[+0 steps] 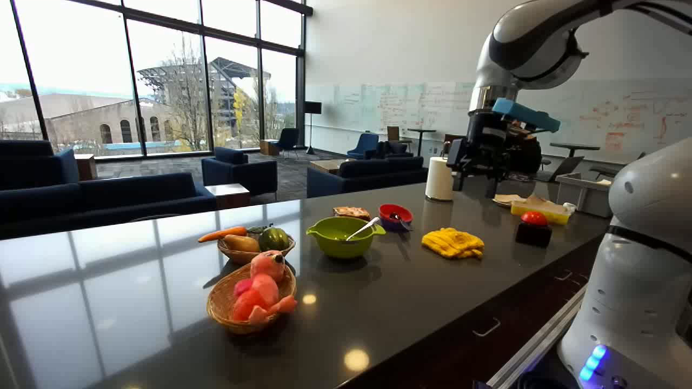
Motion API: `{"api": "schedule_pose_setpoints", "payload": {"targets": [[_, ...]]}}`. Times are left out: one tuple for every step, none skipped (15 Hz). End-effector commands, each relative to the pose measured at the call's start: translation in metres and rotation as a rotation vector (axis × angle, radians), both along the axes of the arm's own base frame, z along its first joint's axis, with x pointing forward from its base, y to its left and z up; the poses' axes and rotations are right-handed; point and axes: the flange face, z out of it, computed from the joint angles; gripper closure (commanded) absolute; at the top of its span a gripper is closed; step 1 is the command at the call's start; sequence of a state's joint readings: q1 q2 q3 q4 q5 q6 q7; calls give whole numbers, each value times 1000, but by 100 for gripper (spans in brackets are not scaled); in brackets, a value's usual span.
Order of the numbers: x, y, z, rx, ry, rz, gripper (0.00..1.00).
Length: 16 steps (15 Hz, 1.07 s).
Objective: Take the pink plush toy out of the woven basket
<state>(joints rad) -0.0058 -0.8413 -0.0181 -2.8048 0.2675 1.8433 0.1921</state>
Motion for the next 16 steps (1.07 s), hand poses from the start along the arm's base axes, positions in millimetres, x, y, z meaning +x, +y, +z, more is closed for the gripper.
{"api": "schedule_pose_setpoints", "payload": {"targets": [[-1,0,-3,0,10,1,0],[-2,0,-7,0,18,1,0],[-2,0,-8,0,23,1,0],[-2,0,-9,0,26,1,0],[-2,0,-10,0,28,1,0],[-2,0,-10,0,29,1,0],[-2,0,-10,0,29,1,0],[-2,0,-10,0,29,1,0],[-2,0,-10,0,29,1,0],[-2,0,-10,0,29,1,0],[-2,0,-10,0,29,1,0],[-2,0,-10,0,29,1,0],[-2,0,-10,0,29,1,0],[-2,0,-10,0,29,1,0],[-2,0,-10,0,29,1,0],[-2,0,-10,0,29,1,0]]}}
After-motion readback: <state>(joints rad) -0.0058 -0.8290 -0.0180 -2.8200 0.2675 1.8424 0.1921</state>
